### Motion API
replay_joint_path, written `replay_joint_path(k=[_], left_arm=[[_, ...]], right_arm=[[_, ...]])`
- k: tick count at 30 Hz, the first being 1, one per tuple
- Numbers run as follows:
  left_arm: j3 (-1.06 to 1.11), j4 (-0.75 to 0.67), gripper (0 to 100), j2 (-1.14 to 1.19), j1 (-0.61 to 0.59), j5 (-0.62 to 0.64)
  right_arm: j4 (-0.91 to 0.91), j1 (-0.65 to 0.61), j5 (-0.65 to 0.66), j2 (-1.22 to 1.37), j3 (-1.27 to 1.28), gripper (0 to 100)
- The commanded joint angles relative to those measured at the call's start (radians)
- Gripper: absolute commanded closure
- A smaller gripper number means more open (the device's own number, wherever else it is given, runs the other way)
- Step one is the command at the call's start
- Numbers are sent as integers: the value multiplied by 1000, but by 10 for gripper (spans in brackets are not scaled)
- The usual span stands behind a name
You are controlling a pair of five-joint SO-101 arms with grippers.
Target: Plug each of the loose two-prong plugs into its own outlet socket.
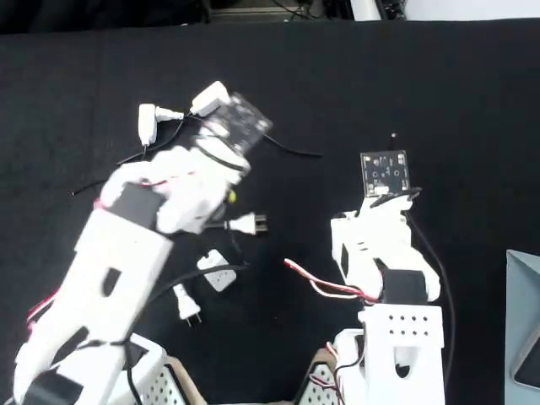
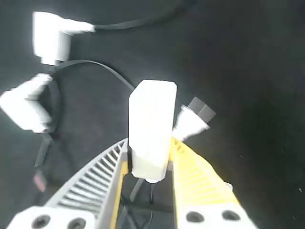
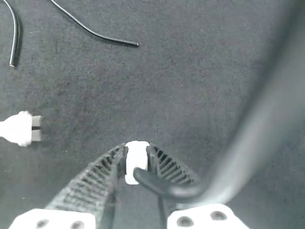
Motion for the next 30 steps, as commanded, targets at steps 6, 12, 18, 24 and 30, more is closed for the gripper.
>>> replay_joint_path(k=[6, 12, 18, 24, 30], left_arm=[[-166, 86, 970, -135, -200, -61], [-165, 219, 970, -143, -266, -203], [-151, 218, 970, -133, -337, -230], [191, -153, 970, -132, -326, -270], [558, -532, 889, -133, -321, -287]], right_arm=[[-17, 5, 5, -8, -8, 987], [-17, -6, 5, -8, -8, 987], [-14, -55, 5, -8, -5, 987], [-14, -54, 5, -8, -5, 987], [-20, -57, 5, -8, 8, 987]])
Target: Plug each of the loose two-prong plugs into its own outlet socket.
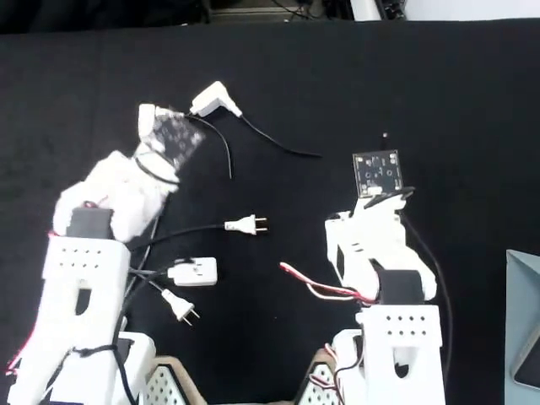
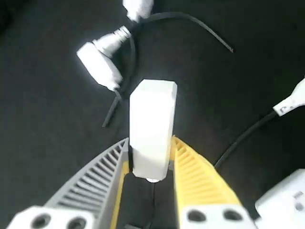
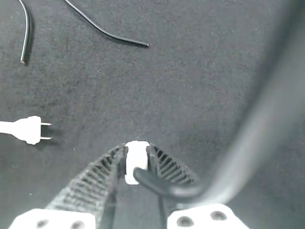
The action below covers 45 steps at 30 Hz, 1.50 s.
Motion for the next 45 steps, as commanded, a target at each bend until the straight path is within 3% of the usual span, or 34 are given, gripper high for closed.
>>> replay_joint_path(k=[1, 9, 16, 23, 26, 31, 34, 42, 45], left_arm=[[145, -206, 886, -12, 2, 21], [280, -282, 882, -11, 59, 37], [326, -276, 701, -23, 67, 183], [246, -276, 704, -23, -39, 193], [200, -282, 762, -14, -79, 229], [166, -285, 805, -12, -81, 242], [188, -362, 805, 0, -81, 270], [110, -431, 805, 295, -81, 264], [70, -376, 805, 404, -48, 176]], right_arm=[[-20, -20, 5, -8, -4, 987], [-20, -21, 5, -8, -5, 987], [-18, -21, 5, -8, -5, 987], [-18, -21, 5, -8, -4, 987], [-18, -21, 5, -8, -4, 987], [-18, -21, 5, -8, -4, 987], [-18, -21, 5, -8, -4, 987], [-18, -21, 6, -8, -4, 987], [-18, -21, 6, -8, -4, 987]])
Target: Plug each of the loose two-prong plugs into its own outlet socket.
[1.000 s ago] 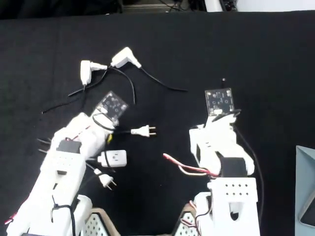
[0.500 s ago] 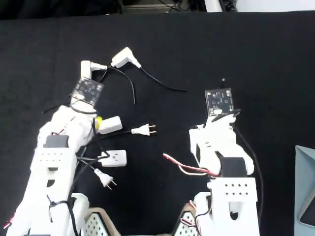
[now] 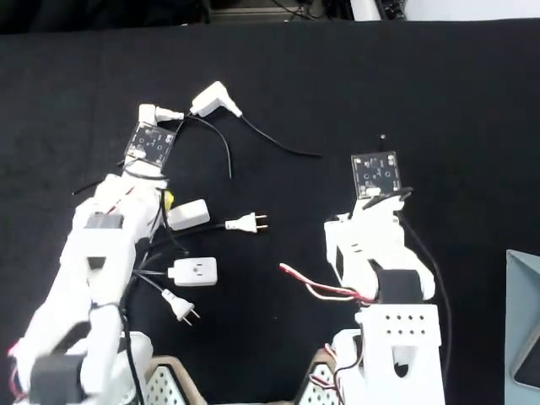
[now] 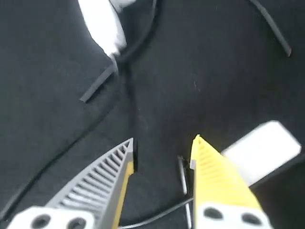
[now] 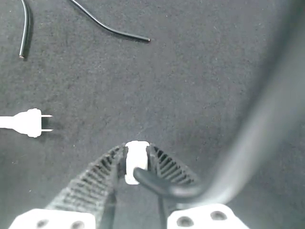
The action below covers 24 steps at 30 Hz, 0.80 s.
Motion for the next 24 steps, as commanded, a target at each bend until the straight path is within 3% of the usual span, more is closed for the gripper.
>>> replay_joint_path(k=[1, 5, 11, 16, 21, 24], left_arm=[[-87, 63, 806, 104, 42, -80], [-122, 199, 856, 81, 87, -92], [-91, 381, 862, -132, 189, -91], [-67, 387, 855, -285, 170, -87], [-67, 394, 712, -339, 136, -92], [-67, 396, 708, -301, 145, -118]], right_arm=[[-18, -18, 6, -8, -7, 987], [-18, -18, 8, -8, -7, 987], [-18, -18, 9, -8, -7, 987], [-18, -18, 9, -8, -7, 987], [-18, -18, 8, -8, -7, 987], [-18, -18, 8, -8, -7, 987]])
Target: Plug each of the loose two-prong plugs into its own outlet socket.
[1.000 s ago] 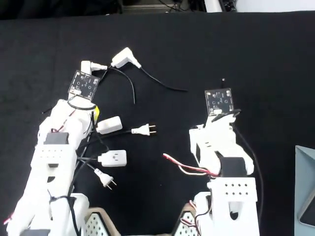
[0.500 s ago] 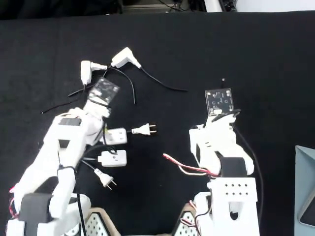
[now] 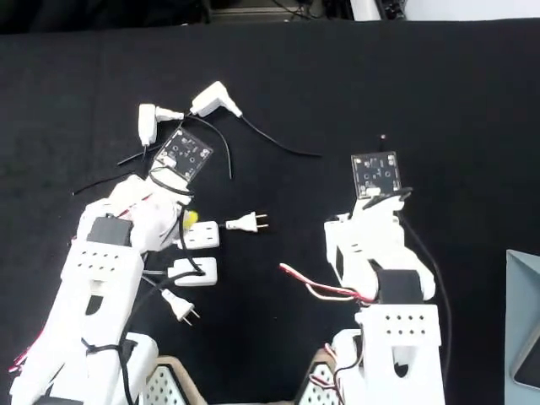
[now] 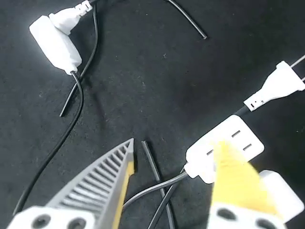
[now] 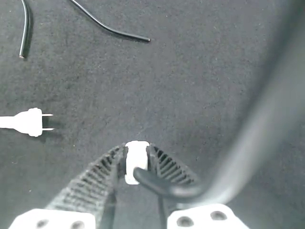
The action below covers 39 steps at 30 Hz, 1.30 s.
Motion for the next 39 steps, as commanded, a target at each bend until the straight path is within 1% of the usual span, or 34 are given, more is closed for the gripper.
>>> replay_joint_path(k=[1, 7, 9, 12, 15, 23, 26, 30, 35, 39], left_arm=[[-12, 14, 708, 28, 4, -63], [-24, 18, 708, 170, 42, -176], [-51, 52, 708, 203, 44, -204], [-104, 117, 708, 232, 45, -230], [-136, 124, 708, 259, 45, -238], [-211, 46, 709, 454, 47, -232], [-242, 46, 743, 512, 47, -232], [-243, 41, 774, 522, 51, -232], [-229, 41, 850, 520, 94, -230], [-288, 41, 894, 520, 81, -149]], right_arm=[[-18, -18, 8, -8, -7, 987], [-17, -18, 8, -8, -7, 987], [-17, -18, 8, -8, -7, 987], [-18, -18, 8, -8, -7, 987], [-18, -18, 9, -8, -7, 987], [-15, -18, 9, -8, -7, 987], [-15, -18, 9, -8, -7, 987], [-18, -18, 9, -8, -7, 987], [-18, -18, 9, -8, -7, 987], [-17, -18, 9, -8, -7, 987]])
